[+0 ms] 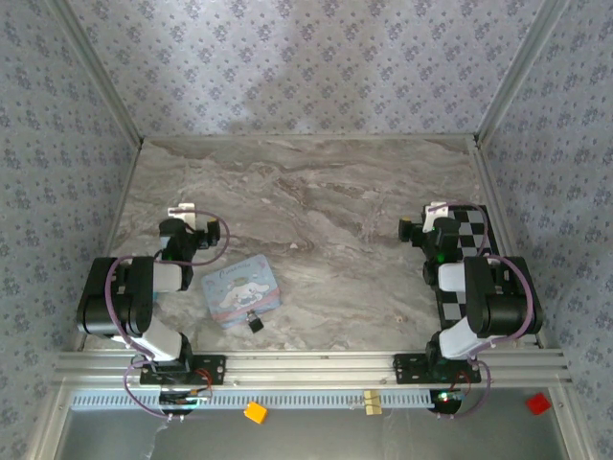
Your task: Unlock the padlock with the key
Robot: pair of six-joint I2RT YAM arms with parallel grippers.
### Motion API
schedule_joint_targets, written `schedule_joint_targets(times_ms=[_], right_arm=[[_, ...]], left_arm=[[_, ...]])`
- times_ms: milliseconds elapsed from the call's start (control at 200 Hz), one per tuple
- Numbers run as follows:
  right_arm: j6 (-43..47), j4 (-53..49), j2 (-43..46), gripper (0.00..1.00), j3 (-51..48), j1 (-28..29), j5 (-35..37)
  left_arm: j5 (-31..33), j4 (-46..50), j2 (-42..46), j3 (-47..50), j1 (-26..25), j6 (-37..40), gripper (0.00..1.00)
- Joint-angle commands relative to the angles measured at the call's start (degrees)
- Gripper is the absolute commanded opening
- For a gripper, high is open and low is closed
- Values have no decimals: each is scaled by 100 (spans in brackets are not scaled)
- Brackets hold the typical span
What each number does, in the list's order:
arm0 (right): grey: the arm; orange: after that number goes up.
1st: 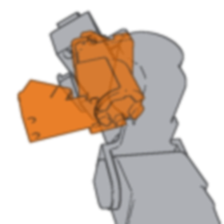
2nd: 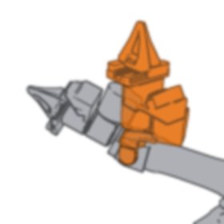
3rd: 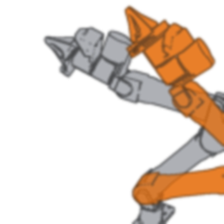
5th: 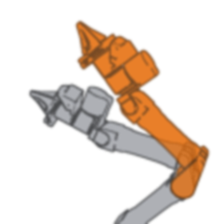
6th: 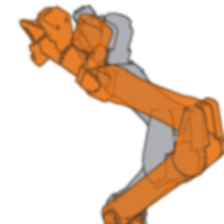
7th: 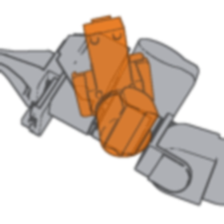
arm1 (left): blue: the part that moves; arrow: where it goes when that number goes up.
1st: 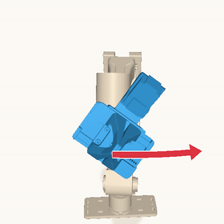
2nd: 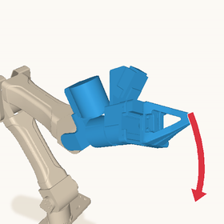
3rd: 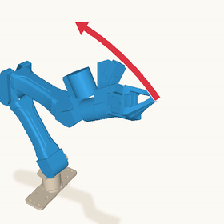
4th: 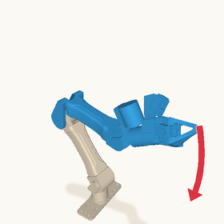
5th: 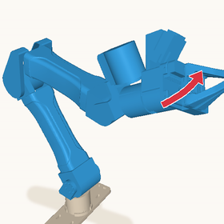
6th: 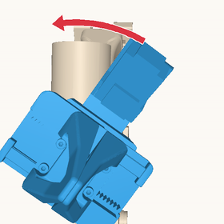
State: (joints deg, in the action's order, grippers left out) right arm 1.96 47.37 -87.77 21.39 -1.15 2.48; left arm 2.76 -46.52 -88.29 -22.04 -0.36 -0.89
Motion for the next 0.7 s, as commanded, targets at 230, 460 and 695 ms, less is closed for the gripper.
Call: schedule_joint_targets(times_ms=[230, 460, 695], right_arm=[[-20, -44, 49, 99, 115, -43, -58], [-27, -44, 48, 99, 116, -52, -88], [211, 151, 156, 99, -36, 135, -1]], left_arm=[[-149, -7, 40, -159, 118, 3, 100], [-137, -2, 40, -168, 130, -15, 100], [195, 269, 372, -173, 74, -75, 100]])
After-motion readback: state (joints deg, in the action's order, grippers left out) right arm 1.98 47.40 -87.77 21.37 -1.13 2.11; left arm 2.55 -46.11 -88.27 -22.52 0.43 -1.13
